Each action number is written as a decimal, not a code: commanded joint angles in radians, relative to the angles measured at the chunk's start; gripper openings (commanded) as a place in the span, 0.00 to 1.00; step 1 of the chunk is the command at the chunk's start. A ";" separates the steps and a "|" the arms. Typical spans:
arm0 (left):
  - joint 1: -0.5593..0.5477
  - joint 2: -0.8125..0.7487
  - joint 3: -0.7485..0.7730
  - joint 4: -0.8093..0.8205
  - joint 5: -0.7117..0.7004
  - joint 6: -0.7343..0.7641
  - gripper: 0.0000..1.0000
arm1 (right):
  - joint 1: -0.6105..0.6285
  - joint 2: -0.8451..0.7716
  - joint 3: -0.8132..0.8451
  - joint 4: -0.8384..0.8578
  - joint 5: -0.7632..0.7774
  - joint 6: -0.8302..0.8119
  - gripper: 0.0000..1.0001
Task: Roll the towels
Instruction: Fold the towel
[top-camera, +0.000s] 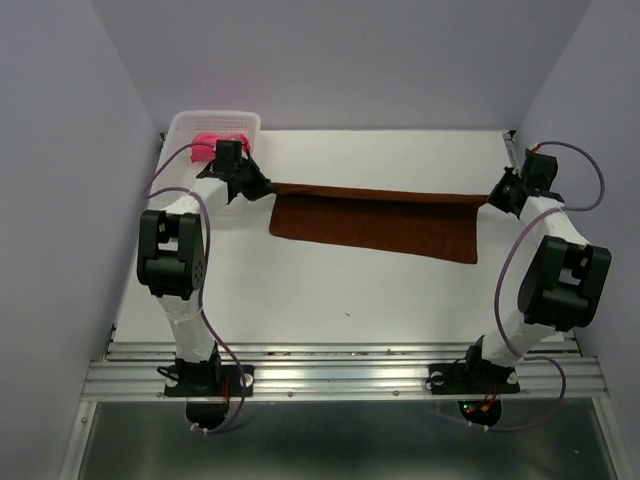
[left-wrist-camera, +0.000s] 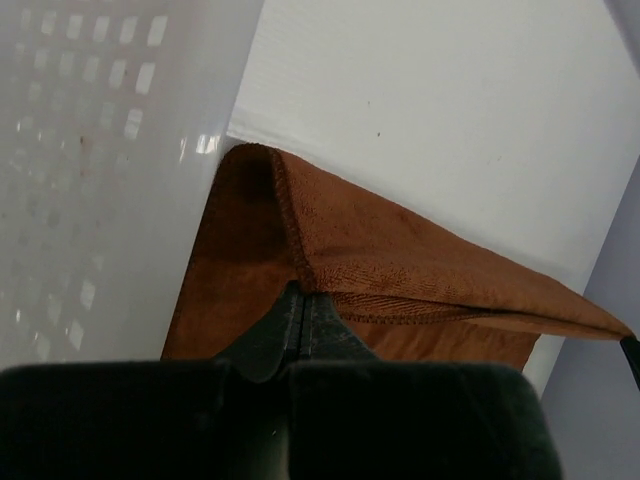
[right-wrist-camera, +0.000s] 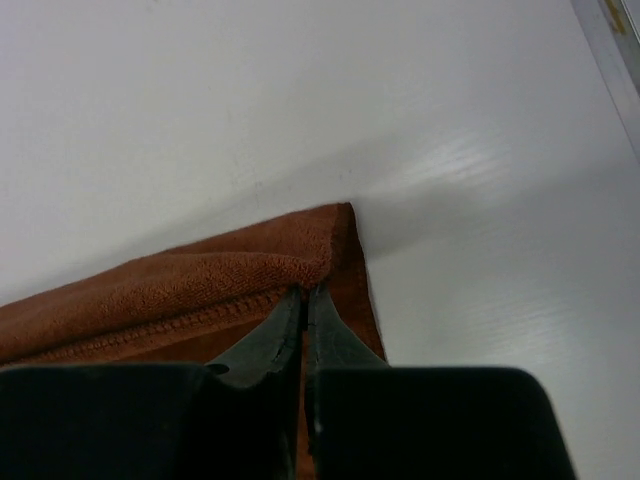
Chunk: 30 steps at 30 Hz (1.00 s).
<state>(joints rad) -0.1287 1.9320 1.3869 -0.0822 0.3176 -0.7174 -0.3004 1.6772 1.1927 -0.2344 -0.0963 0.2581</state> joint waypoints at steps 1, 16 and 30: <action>0.000 -0.149 -0.049 -0.033 -0.051 0.078 0.00 | -0.034 -0.105 -0.074 0.024 0.043 -0.011 0.01; -0.040 -0.160 -0.123 -0.211 -0.190 0.164 0.00 | -0.034 -0.215 -0.272 -0.035 0.038 0.016 0.01; -0.069 -0.150 -0.147 -0.315 -0.304 0.131 0.00 | -0.034 -0.221 -0.346 -0.063 0.029 0.049 0.04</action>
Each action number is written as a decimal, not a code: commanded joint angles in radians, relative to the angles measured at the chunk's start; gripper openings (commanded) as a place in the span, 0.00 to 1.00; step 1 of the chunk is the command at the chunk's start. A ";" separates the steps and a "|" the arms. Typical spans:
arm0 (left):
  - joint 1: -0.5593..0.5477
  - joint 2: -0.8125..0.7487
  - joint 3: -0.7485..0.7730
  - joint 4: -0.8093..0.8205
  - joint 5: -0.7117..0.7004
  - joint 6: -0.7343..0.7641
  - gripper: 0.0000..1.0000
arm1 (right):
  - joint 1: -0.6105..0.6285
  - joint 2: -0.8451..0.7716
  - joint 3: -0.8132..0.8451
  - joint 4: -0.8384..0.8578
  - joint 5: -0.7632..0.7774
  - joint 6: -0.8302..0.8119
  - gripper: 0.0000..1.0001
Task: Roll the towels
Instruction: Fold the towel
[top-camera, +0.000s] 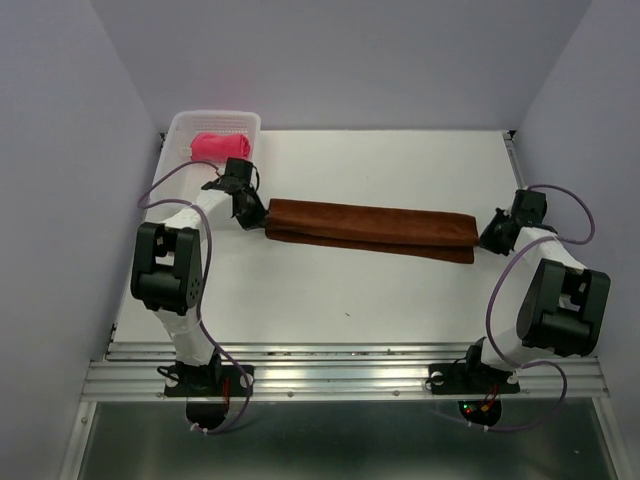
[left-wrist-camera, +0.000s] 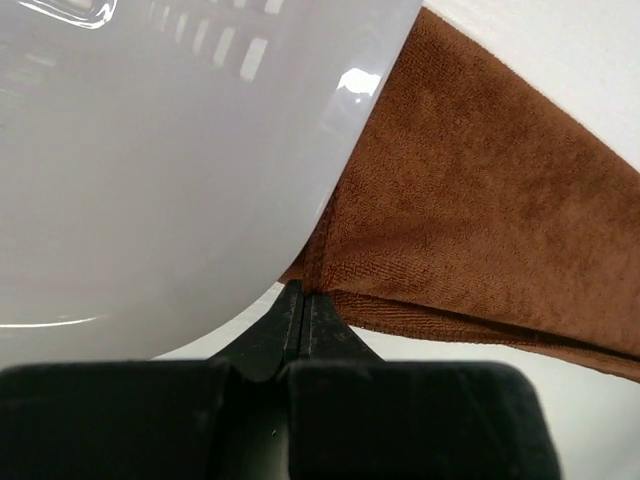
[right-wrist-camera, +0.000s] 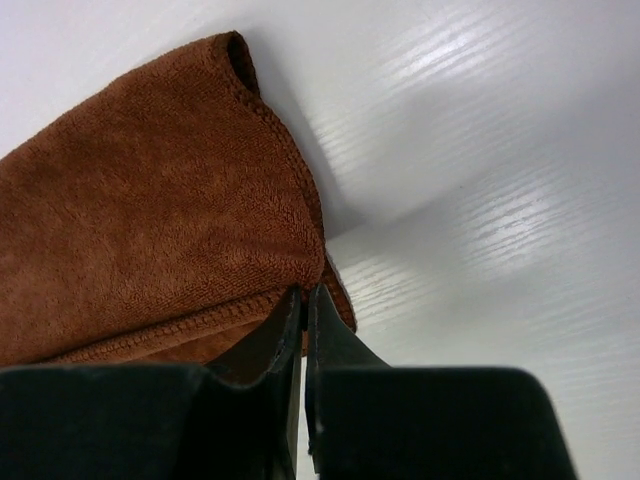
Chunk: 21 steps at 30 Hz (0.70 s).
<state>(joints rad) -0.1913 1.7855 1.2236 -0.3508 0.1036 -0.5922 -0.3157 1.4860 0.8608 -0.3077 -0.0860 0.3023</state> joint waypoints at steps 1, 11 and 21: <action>-0.010 0.005 0.028 -0.053 -0.094 0.006 0.00 | -0.019 -0.029 -0.016 0.013 0.006 0.001 0.04; -0.059 -0.004 0.057 -0.161 -0.243 -0.037 0.40 | -0.019 -0.049 -0.051 -0.043 0.043 0.032 0.38; -0.117 -0.103 0.102 -0.244 -0.295 -0.051 0.60 | -0.019 -0.210 -0.003 -0.091 0.037 0.034 0.72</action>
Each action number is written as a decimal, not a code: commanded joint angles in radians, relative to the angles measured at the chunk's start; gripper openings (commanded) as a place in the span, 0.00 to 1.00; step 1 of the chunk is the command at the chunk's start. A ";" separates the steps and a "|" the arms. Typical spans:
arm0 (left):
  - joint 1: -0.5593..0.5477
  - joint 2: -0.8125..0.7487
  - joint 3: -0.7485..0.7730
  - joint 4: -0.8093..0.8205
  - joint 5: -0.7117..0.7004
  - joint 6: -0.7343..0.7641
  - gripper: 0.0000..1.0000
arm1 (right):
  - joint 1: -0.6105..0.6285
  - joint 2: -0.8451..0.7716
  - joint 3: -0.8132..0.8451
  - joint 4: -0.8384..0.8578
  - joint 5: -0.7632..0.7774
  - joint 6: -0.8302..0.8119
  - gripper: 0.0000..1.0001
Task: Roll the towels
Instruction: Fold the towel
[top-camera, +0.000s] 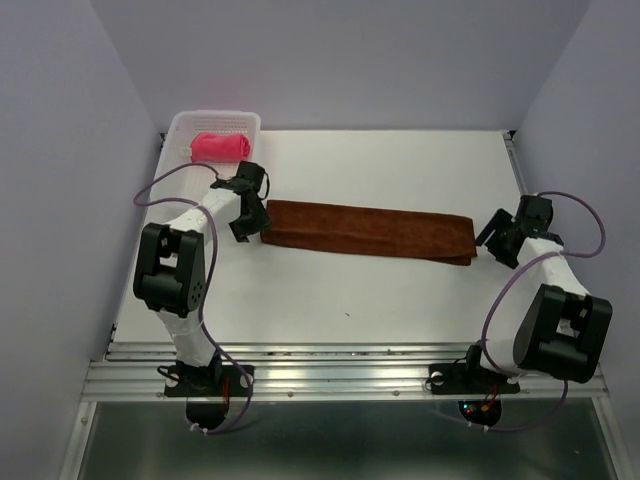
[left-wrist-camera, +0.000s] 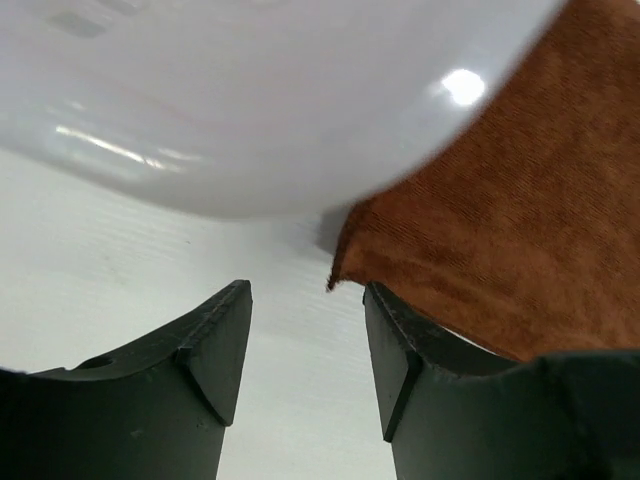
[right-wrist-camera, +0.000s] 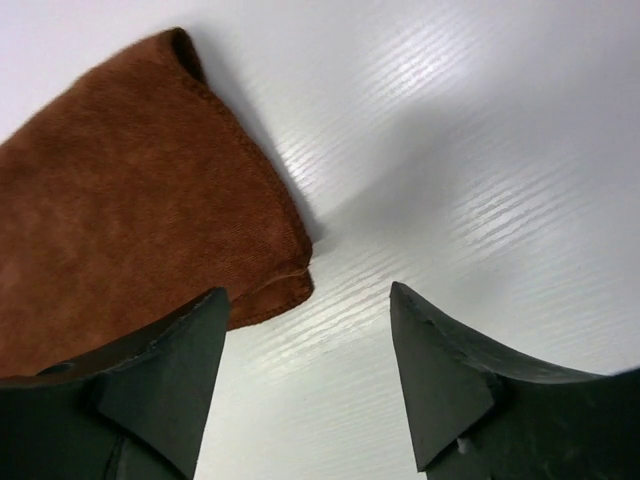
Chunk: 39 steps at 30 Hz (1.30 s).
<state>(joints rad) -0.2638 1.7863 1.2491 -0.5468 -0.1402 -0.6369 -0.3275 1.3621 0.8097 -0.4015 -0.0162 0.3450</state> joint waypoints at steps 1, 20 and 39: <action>-0.052 -0.108 0.084 -0.044 -0.050 -0.001 0.63 | -0.007 -0.093 0.049 0.015 -0.066 -0.017 0.75; -0.104 0.127 0.312 0.057 0.062 0.103 0.89 | 0.087 0.288 0.183 0.058 -0.039 -0.072 0.71; -0.092 0.073 0.280 0.058 0.059 0.095 0.89 | 0.189 0.281 0.196 0.012 0.398 -0.089 0.01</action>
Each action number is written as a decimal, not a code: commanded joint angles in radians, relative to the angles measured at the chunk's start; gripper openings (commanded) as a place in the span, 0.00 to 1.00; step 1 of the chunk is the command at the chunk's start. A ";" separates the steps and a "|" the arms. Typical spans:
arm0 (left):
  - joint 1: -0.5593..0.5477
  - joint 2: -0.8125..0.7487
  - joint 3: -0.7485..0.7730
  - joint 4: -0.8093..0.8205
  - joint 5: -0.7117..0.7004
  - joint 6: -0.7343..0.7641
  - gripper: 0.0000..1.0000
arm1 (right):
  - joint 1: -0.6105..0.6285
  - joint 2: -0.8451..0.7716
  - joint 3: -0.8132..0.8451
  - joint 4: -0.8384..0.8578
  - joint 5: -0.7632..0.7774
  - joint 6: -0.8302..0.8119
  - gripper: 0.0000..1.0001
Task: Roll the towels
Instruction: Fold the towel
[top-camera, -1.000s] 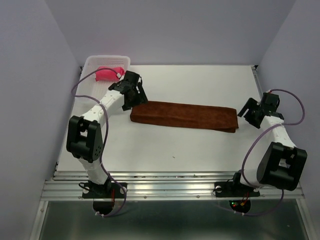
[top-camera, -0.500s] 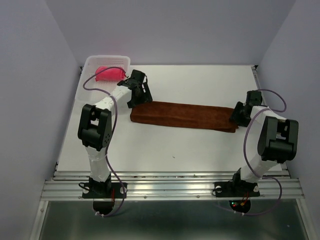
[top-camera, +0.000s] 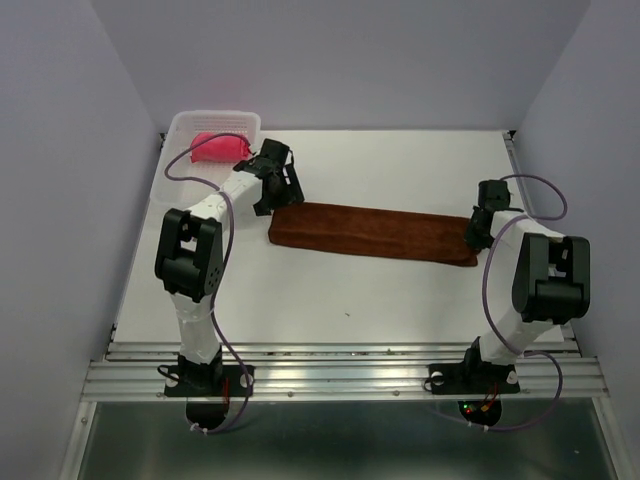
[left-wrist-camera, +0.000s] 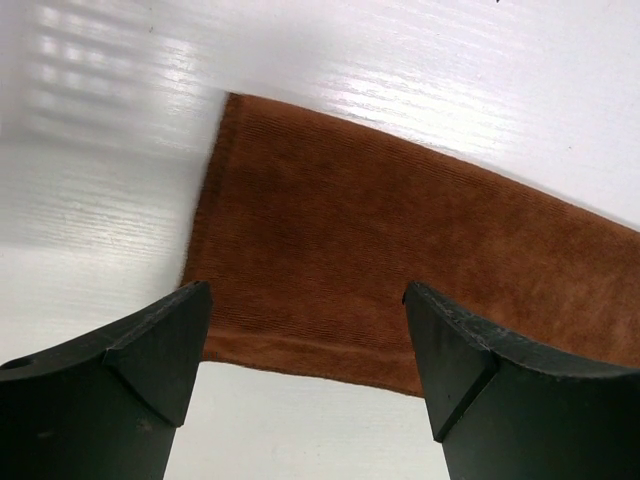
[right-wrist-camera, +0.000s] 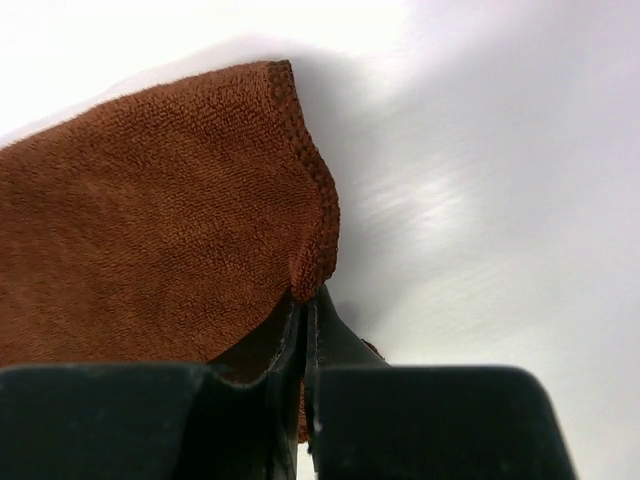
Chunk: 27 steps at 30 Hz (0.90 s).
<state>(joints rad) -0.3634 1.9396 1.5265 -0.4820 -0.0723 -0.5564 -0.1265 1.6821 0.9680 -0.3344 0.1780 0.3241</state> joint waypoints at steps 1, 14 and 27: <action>0.007 -0.087 0.001 -0.009 -0.007 0.018 0.89 | -0.012 -0.044 0.076 -0.095 0.256 -0.101 0.01; 0.007 -0.163 -0.068 0.046 0.057 0.041 0.99 | 0.005 -0.062 0.386 -0.264 0.242 -0.194 0.01; 0.007 -0.209 -0.147 0.091 0.117 0.021 0.99 | 0.304 -0.062 0.500 -0.295 -0.078 -0.128 0.01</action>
<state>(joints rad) -0.3580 1.8153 1.4090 -0.4225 0.0181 -0.5323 0.1089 1.6485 1.4067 -0.6254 0.2241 0.1585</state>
